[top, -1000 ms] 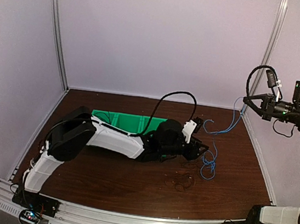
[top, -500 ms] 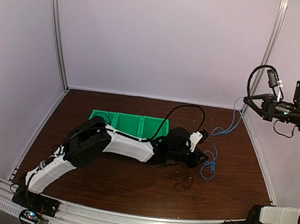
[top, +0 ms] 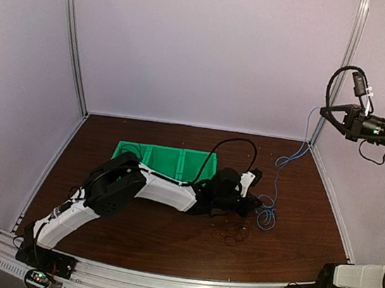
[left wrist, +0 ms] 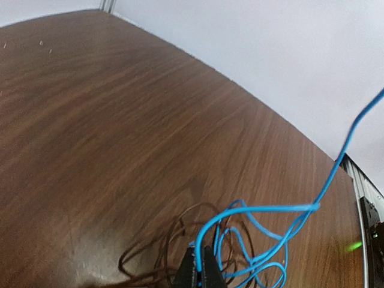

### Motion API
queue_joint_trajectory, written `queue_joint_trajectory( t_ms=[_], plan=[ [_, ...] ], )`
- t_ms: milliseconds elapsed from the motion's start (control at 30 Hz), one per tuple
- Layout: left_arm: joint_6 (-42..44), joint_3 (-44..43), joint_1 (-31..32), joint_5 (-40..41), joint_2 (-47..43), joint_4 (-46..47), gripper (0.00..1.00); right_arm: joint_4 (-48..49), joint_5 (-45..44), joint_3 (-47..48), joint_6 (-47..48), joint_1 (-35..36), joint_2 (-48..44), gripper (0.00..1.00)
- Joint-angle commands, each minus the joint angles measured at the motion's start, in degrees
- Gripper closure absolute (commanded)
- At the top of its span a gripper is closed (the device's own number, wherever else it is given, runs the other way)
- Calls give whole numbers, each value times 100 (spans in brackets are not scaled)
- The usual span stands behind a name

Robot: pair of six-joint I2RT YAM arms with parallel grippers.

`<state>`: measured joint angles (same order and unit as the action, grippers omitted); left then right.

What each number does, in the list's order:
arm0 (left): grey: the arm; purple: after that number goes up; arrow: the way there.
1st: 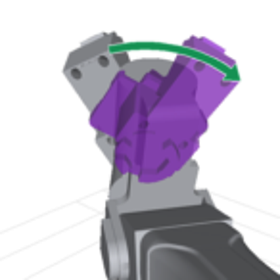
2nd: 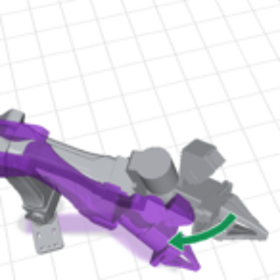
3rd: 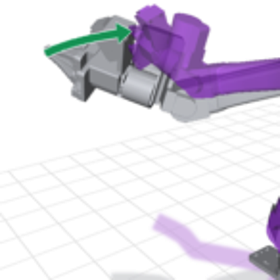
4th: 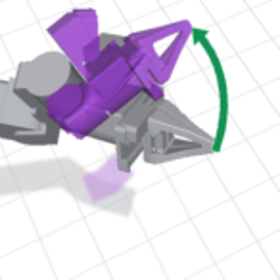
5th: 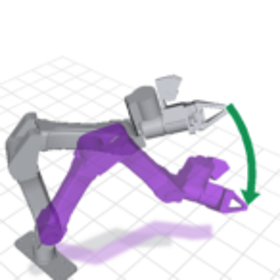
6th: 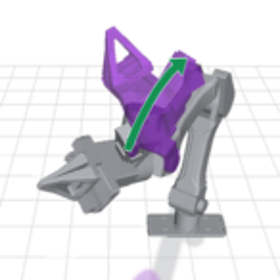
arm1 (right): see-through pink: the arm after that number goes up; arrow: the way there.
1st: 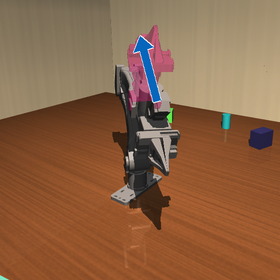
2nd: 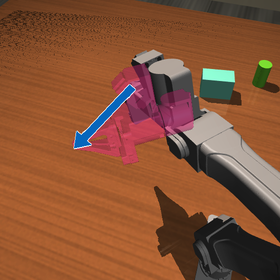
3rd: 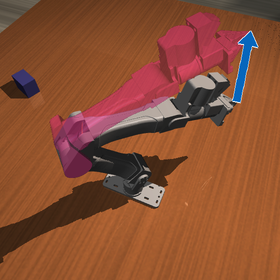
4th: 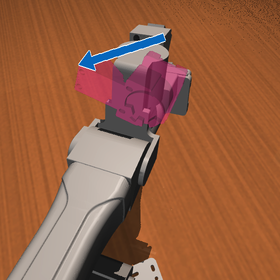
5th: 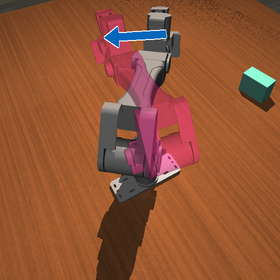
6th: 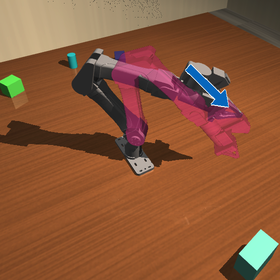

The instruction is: Untangle the cables

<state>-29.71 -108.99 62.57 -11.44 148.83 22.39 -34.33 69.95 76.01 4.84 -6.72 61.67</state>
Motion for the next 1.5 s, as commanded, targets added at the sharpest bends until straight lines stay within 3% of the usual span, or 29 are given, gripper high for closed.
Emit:
queue_joint_trajectory(
  t_ms=[0, 200, 367, 533, 700, 833, 1100, 1233, 1467],
  plan=[
    [-384, 844, 18, 160, -473, 423, 100, 311, -220, 1617, -21, 22, 239, 100],
    [-472, 1636, 160, 160, -678, 660, 100, 1425, 229, 3874, -1384, -294, 1113, 100],
    [-494, 1872, 197, 198, -789, 771, 100, 2703, 596, 4298, -2535, -590, 1466, 100],
    [-304, 2200, 197, 128, -1231, 1030, 98, 2958, 670, 3374, -2568, -594, 1253, 100],
    [-216, 2660, 212, 66, -2023, 1199, 68, 3366, 708, 1907, -2611, -594, 834, 100],
    [-35, 3004, 222, 15, -2612, 1156, 58, 3203, 600, 1182, -2264, -580, 674, 100],
    [453, 3378, 222, 352, -3763, 72, 50, 2084, 59, 850, -1136, -154, 798, 100],
    [660, 3498, 118, 800, -4365, -1112, 49, 1638, -447, 906, -632, 463, 948, 100],
    [879, 4594, -395, 1533, -5769, -1983, 47, 1279, -1178, 1107, -129, 1734, 1436, 100]
  ],
)
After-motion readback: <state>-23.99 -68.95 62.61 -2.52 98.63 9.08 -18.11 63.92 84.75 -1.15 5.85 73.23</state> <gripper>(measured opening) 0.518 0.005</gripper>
